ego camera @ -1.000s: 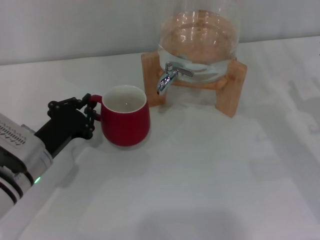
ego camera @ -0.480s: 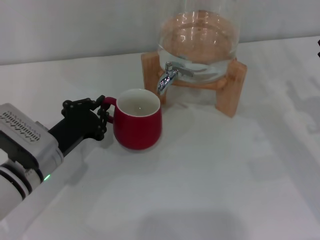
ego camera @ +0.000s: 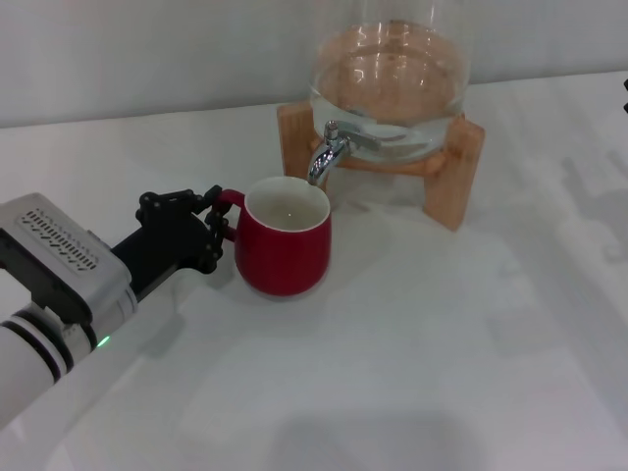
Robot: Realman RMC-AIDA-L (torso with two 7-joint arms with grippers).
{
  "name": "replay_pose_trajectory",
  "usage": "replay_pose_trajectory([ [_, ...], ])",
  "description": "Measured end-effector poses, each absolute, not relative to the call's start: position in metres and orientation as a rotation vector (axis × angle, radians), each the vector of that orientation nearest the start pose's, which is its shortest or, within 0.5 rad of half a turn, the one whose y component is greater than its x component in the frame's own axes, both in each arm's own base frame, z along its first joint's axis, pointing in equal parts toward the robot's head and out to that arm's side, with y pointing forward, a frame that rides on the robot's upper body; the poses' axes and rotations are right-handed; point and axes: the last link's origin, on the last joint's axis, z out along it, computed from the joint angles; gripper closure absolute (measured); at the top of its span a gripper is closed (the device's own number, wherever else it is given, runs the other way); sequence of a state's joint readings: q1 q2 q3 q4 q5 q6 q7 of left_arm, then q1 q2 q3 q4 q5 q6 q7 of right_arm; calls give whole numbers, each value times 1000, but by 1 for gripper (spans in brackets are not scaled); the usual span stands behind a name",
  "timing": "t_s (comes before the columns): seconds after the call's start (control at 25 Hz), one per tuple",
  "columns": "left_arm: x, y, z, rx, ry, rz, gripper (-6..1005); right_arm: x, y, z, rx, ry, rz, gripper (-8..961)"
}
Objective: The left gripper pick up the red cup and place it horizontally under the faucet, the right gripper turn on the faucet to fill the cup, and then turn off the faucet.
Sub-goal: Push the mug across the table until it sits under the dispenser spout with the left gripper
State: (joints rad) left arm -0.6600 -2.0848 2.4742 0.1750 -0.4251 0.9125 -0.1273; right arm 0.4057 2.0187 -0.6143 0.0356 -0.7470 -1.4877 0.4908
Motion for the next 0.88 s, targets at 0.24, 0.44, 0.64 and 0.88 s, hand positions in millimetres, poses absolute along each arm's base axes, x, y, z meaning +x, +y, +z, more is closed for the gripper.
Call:
replay_pose_trajectory([
  [0.24, -245, 363, -101, -2288, -84, -484, 898, 354, 300, 52, -1407, 568, 980, 232],
  [0.44, -245, 366, -102, -2294, -79, -458, 898, 354, 300, 51, -1412, 567, 981, 232],
  [0.64, -243, 367, -103, -2301, -65, -453, 898, 353, 299, 50, -1420, 567, 981, 232],
  [0.88, -239, 369, -106, -2322, -40, -436, 898, 353, 299, 50, -1420, 567, 982, 232],
])
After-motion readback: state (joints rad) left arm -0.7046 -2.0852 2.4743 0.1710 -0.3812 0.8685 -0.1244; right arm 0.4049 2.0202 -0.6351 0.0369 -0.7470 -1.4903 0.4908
